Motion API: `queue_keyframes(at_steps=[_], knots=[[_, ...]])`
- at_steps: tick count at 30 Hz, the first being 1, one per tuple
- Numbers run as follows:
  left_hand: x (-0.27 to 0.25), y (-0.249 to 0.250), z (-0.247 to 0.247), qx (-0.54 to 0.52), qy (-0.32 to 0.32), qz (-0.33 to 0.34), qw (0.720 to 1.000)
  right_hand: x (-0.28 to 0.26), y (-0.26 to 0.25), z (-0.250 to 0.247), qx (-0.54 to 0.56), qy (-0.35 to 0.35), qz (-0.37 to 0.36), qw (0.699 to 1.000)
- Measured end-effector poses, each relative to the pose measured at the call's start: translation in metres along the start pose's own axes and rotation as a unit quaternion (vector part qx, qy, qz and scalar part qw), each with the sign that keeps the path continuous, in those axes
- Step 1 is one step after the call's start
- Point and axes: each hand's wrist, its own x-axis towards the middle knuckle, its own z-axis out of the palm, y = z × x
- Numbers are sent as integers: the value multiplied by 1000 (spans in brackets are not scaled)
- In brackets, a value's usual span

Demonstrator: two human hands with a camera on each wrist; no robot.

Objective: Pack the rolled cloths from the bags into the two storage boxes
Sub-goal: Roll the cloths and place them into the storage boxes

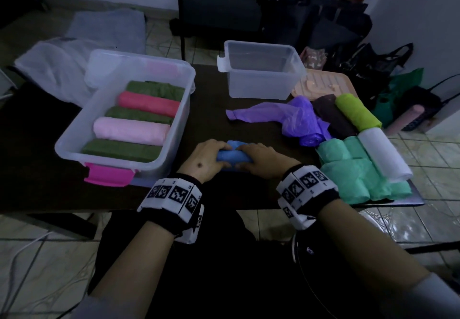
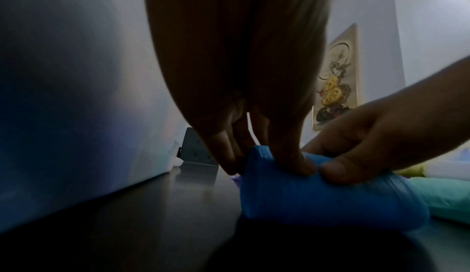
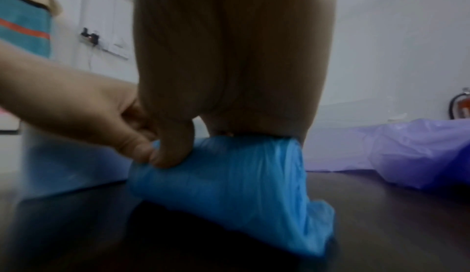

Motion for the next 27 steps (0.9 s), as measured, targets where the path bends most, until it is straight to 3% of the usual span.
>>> queue_keyframes(at_steps=[4,9,12,20,27], knots=[[5,0,-5,13,-24,-6,1000,9,7,-15,52,-21,3,998],[4,2,-6,5,-22,-6,1000,19,9,-18,0,-15,38,999],[4,2,-6,-2,-26,-9,1000,22,4,-16,26,-23,23,999],[2,3,-4,-19,-29,-18,999,8,6,-1,-37,53,-64,996],[0,3,-5,-28,-48,-18,998,-5,8,18,-51,105,-77,990]])
